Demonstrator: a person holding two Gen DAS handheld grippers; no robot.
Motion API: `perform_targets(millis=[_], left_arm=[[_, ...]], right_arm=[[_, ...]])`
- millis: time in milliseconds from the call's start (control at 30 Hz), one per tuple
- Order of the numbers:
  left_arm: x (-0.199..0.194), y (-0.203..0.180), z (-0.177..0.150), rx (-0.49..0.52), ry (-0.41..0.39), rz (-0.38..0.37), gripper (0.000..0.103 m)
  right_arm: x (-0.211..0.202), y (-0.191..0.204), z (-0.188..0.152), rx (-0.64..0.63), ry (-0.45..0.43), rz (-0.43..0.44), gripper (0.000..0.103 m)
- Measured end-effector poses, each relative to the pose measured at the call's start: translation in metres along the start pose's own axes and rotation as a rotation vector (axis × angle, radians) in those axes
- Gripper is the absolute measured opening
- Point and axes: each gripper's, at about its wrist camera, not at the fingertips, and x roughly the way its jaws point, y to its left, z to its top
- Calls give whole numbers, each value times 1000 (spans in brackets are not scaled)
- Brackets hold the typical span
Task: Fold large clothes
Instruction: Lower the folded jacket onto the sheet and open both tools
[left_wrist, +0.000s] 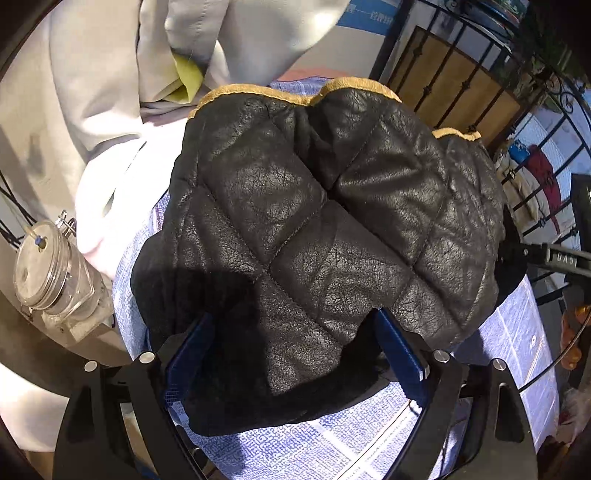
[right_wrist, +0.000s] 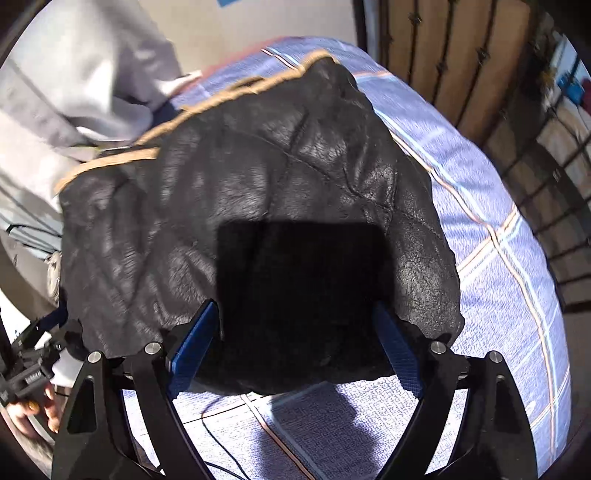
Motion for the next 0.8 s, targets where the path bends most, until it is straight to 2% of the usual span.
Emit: perform_targets(millis=[67,100,267,367,467,600,700,800], left_arm=[[3,-9,-2,61,-1,31,89],[5,-9,-1,60,3,32,90],[12,9,3,-74,17,-32,92],[14,3,6,-51,38,-2,96],[5,-11,12,-16,48,55,97],[-24,-21,15,-11,31,69,97],[-51,-25,15,-13,13,53,97],[-72,-30,19,-7,18,53,97]], right_arm=[[6,-3,0,20,13,0,85],[7,-2,0,10,18,-12,85],[19,1,2,-8,46,-66,87],[24,5,0,-3,52,-118,90],[21,10,-3,15,52,-162,92],[-1,20,-5,25,12,-190,92],[-33,27,-10,39,-47,-149,92],[-65,35,-19,49,-58,-106,92]])
